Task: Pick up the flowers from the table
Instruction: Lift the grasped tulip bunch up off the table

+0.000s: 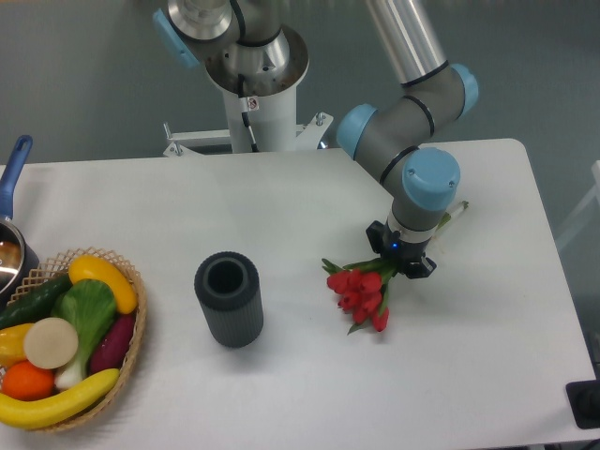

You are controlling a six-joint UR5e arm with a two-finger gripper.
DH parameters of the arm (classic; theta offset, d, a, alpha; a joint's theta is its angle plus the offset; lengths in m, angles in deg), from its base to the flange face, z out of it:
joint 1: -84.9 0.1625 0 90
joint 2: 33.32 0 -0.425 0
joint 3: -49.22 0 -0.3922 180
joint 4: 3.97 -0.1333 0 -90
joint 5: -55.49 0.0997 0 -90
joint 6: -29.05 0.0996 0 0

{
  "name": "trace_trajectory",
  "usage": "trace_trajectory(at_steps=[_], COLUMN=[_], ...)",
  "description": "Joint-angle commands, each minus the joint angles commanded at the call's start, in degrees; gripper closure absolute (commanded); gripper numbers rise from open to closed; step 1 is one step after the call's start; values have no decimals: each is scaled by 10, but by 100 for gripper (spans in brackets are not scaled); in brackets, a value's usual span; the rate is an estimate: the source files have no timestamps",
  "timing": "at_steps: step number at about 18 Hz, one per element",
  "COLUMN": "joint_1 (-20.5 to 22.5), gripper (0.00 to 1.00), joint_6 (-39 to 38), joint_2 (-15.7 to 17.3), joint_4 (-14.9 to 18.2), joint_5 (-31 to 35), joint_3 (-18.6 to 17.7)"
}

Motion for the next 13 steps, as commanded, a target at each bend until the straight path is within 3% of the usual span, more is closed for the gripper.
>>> trace_trajectory(at_steps=[4,10,13], joint_1=[8,33,33], gripper=[75,75,75], joint_6=[1,-20,-42], joint_2=[45,117,143], joint_4=[4,3,1], joint_5=[-17,-183,-237], joint_3=[3,2,3])
